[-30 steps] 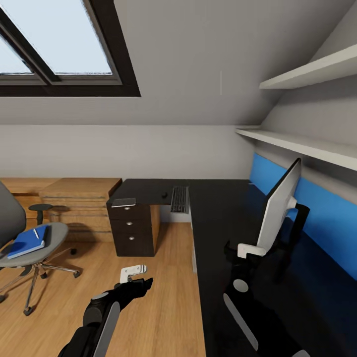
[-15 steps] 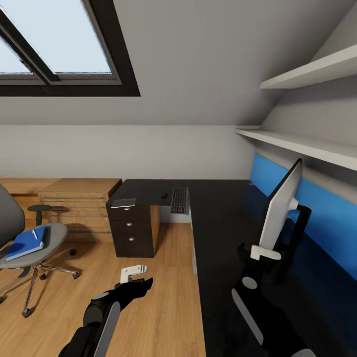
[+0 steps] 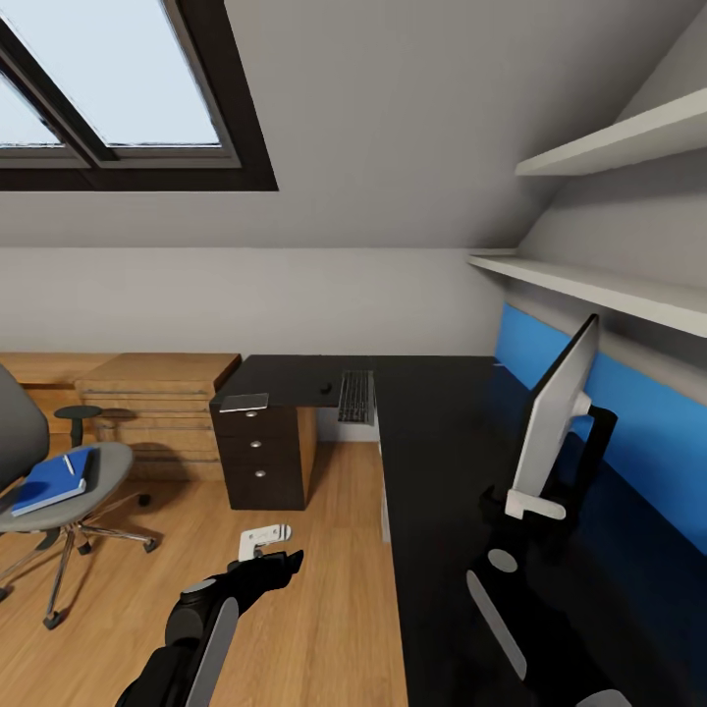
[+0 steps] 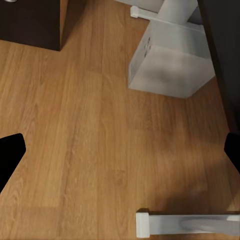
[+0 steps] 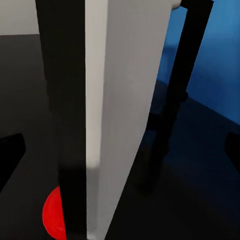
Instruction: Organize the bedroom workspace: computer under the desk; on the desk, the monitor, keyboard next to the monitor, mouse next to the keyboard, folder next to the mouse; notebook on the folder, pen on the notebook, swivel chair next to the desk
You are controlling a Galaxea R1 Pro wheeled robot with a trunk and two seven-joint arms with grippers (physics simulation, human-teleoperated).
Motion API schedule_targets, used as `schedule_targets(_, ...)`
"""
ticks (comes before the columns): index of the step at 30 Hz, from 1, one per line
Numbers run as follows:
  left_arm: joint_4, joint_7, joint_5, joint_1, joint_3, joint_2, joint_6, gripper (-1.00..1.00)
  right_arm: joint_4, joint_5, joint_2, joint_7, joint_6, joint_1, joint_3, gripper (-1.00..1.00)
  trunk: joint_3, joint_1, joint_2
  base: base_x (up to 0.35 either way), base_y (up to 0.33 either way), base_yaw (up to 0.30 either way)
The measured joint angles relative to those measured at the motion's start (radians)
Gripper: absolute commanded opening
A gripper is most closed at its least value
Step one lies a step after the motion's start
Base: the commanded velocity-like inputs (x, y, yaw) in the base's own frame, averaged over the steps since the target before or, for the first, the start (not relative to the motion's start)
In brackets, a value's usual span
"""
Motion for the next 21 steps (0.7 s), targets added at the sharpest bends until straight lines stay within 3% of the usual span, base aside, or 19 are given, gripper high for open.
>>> schedule_targets(14, 0.000, 0.001, -0.001, 0.000, -0.002, 0.000, -0.001, 1.00, 0.004, 0.000, -0.001, 0.005, -0.002, -0.001, -0.005, 1.00, 0.000, 0.000, 0.000, 0.082, 0.019, 0.000)
schedule_targets(21, 0.000, 0.001, -0.001, 0.000, -0.004, -0.001, 0.000, 1.00, 0.004, 0.001, -0.001, 0.005, -0.002, -0.001, -0.005, 1.00, 0.000, 0.000, 0.000, -0.061, -0.198, 0.000)
